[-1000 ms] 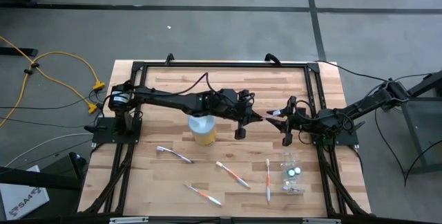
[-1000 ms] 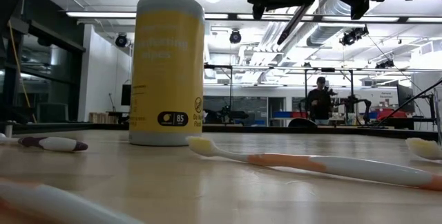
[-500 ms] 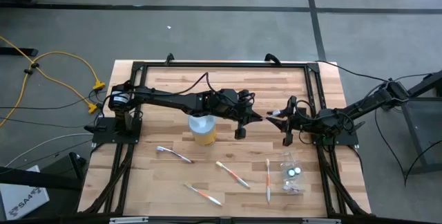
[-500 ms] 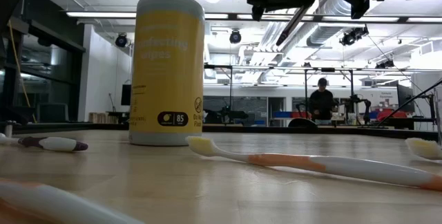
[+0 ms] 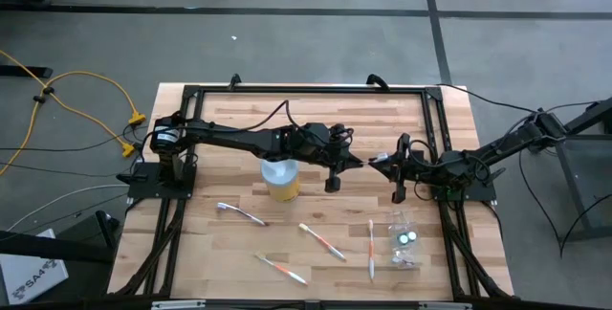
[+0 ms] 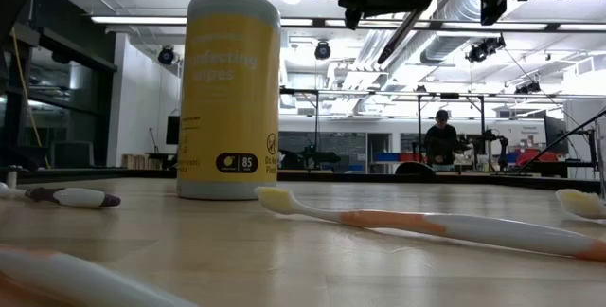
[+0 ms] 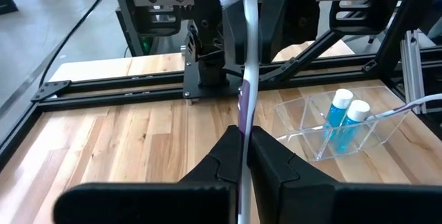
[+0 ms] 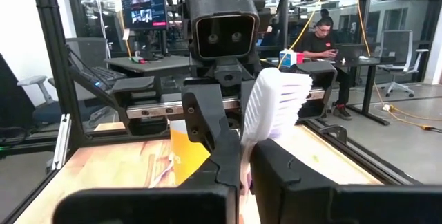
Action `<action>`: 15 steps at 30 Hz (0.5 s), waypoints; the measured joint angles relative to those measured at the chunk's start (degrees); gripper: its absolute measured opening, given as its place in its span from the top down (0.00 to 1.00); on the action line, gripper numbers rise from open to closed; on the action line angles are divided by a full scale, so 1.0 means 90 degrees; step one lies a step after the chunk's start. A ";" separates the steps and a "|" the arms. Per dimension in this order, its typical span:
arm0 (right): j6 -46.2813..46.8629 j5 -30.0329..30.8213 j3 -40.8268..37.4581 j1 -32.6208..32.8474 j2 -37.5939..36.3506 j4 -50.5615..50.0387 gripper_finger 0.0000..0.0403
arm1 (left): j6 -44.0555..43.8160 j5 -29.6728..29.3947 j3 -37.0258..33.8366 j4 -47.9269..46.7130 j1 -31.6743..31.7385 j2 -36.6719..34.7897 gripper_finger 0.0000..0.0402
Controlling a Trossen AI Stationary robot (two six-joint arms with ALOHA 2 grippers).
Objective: Pick & Place toothbrushing station
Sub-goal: Put the top purple toothbrush in the bottom section of the transparent organizer
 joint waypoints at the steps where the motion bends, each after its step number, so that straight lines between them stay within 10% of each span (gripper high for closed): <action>1: 0.0002 -0.0035 0.0000 -0.0002 0.0000 0.0000 0.98 | -0.0041 0.0011 0.0000 0.0000 0.0000 0.0000 0.97; 15: 0.0192 -0.0047 0.0002 -0.0002 -0.0005 -0.0187 0.98 | -0.0094 0.0137 -0.0010 0.0104 -0.0005 0.0002 0.84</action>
